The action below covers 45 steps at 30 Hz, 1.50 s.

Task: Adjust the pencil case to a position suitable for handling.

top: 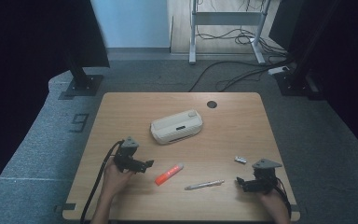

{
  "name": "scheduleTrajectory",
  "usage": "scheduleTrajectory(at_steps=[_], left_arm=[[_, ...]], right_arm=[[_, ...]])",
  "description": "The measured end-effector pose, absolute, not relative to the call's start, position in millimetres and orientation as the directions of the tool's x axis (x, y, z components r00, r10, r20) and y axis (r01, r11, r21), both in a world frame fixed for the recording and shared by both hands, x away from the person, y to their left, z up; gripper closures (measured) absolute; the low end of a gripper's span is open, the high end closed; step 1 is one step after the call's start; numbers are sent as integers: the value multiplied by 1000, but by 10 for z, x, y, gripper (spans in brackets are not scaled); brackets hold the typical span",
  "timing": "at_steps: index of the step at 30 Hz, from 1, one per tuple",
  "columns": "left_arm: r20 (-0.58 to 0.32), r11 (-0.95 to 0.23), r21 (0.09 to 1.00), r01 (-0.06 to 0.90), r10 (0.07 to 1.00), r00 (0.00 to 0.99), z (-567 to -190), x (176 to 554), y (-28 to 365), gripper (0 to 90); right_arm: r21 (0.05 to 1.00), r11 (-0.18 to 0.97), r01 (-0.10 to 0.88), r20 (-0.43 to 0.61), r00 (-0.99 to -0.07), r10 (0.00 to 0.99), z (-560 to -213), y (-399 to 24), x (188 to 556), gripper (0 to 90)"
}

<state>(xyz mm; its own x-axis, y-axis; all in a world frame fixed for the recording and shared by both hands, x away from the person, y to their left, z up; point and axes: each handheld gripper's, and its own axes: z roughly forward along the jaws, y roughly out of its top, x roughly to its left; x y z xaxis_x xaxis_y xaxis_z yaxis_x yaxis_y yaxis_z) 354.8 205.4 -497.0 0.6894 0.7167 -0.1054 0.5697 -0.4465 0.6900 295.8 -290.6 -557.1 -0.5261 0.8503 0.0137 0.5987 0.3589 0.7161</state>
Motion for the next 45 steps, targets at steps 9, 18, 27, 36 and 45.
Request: scheduleTrajectory(at_steps=[9,18,27,36,45], left_arm=[[-85,-486,647,588,720,689,-4861,3784,1840,1],[-105,-473,674,568,699,707,-4759,4017,1706,150],[-96,-534,642,551,657,748,-4648,4270,1538,186],[-61,-569,638,519,635,770,-4552,4455,1286,218],[-29,-595,632,496,622,783,-4715,4638,1181,325]], right_arm=[[716,359,599,14,-526,850,-5571,-2907,2958,0],[717,358,598,13,-525,851,-5572,-2906,2958,0],[716,359,599,13,-526,850,-5571,-2907,2958,0],[718,359,596,11,-526,850,-5573,-2907,2959,0],[719,361,594,10,-528,849,-5574,-2908,2960,0]])
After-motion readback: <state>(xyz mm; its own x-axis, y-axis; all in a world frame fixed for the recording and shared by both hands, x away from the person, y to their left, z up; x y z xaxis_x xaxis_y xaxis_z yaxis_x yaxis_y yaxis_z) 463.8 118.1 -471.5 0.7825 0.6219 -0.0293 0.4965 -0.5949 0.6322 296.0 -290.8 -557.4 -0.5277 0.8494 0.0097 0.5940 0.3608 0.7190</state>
